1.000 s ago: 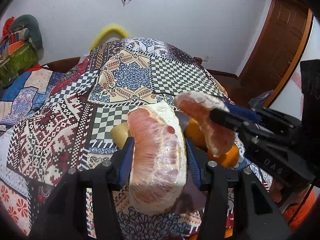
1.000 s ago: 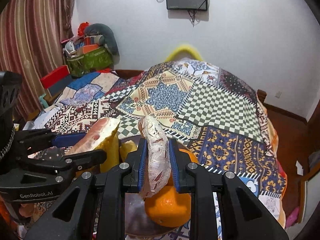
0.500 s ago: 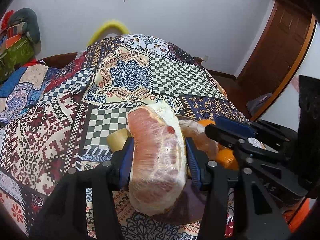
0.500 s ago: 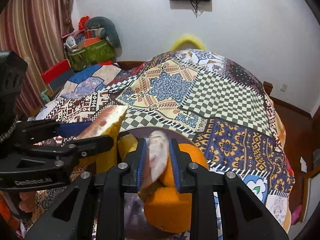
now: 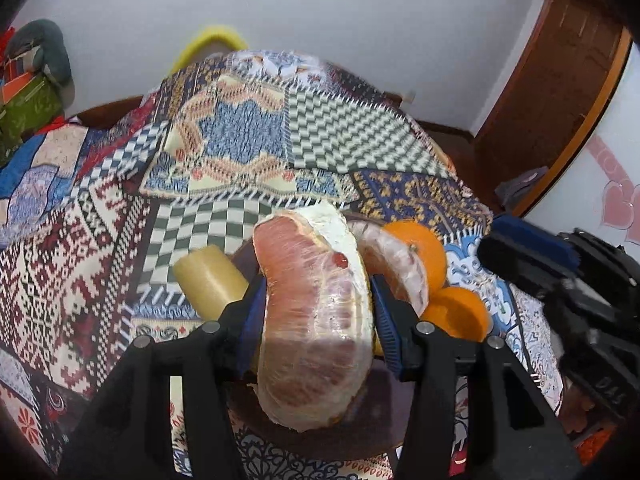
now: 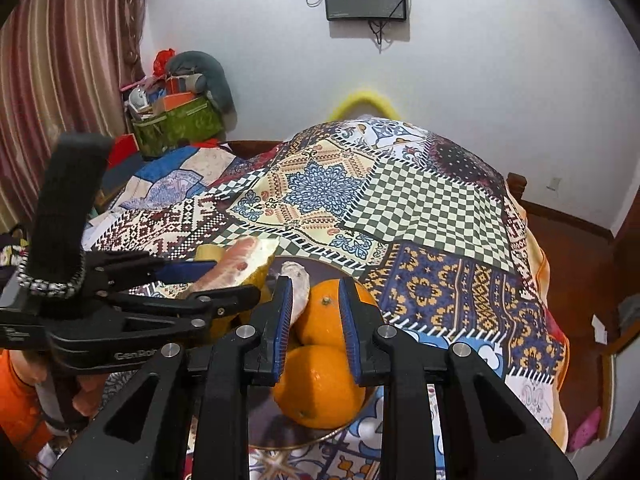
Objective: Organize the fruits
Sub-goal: 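Lower the segments onto the plate and open both tools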
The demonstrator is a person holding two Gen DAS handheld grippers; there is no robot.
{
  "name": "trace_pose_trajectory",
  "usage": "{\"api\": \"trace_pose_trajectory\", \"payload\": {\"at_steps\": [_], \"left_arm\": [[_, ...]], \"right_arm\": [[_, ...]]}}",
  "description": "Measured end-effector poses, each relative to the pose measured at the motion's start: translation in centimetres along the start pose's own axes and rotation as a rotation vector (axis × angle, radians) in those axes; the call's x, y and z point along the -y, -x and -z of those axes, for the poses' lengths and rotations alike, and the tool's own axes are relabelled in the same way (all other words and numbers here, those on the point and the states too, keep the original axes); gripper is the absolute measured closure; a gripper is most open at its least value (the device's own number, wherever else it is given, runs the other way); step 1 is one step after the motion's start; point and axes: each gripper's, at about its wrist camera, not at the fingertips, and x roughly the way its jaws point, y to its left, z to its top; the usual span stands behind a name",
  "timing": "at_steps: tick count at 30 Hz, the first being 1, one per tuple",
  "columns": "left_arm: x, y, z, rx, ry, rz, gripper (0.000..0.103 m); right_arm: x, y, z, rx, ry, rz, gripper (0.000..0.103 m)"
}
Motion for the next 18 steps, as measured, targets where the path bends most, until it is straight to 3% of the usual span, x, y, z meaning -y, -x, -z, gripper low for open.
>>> {"api": "trace_pose_trajectory", "payload": {"at_steps": [10,14,18], "left_arm": [[0.8,3.6,0.4,0.057,-0.032,-0.049,0.049],[1.3,6.5,0.9,0.097,-0.04,-0.057,0.049],[1.7,9.6,1.6,0.142,-0.042,-0.053,0.041]], "right_arm": [[0.0,1.5,0.9,-0.004,-0.031,0.012,0.074],[-0.3,3.2,1.0,0.031,-0.054,0.023,0.052],[-0.9,5.1,1.1,0.059,-0.06,0.035,0.037]]}}
